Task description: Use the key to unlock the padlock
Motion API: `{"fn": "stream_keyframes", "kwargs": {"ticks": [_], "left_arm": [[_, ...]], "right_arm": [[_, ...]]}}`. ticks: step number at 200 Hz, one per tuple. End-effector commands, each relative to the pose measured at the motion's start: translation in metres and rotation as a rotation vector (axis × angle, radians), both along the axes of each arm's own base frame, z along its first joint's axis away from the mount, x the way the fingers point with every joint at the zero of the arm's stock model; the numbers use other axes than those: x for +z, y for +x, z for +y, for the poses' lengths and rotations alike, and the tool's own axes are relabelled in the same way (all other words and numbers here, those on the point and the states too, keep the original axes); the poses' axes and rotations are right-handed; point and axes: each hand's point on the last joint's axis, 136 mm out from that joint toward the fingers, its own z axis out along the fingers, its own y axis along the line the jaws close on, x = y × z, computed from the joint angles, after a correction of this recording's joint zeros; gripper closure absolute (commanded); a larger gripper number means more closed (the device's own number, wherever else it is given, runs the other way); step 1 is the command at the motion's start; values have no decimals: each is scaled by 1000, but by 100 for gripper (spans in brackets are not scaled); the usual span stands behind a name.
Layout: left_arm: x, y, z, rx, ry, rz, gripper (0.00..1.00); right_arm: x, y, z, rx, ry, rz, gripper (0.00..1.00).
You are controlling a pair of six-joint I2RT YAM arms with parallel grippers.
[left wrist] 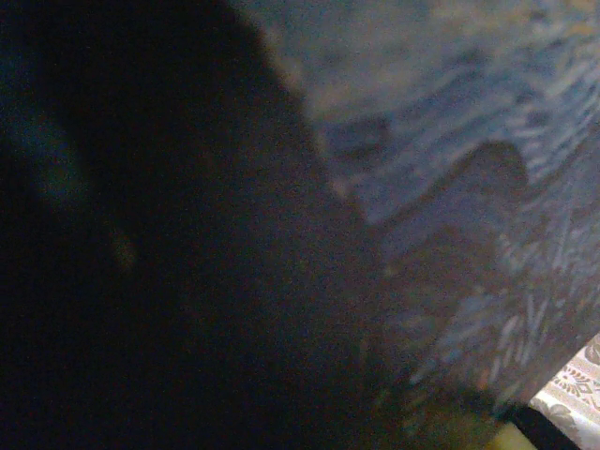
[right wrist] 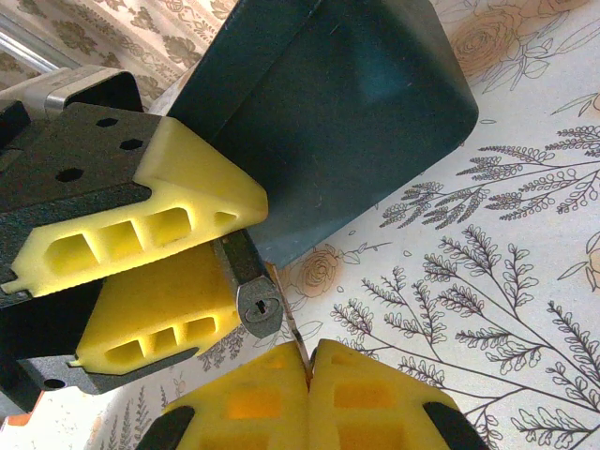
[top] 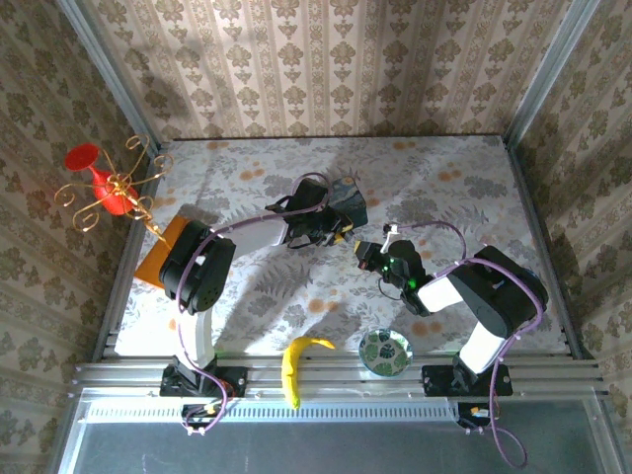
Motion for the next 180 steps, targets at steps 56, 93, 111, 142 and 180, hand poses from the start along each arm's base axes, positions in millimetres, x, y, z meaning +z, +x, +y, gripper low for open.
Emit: {"fn": "stream_keyframes", "kwargs": {"ticks": [56, 93, 111, 142, 180], "left_arm": [[5, -10, -6, 0, -46, 62, 97], [5, -9, -6, 2, -45, 58, 97], [6, -9, -6, 2, -46, 58, 97], [3, -10, -5, 2, -41, 62, 97], [3, -10, -5, 2, -41, 62, 97]], "right_arm": [[-4, -5, -1, 16, -9, -8, 100], [-6, -8, -3, 16, -10, -4, 100], [-6, -9, -3, 16, -5, -7, 100], [0, -9, -2, 22, -3, -22, 100], [6, -8, 0, 32, 2, -37, 100]]}}
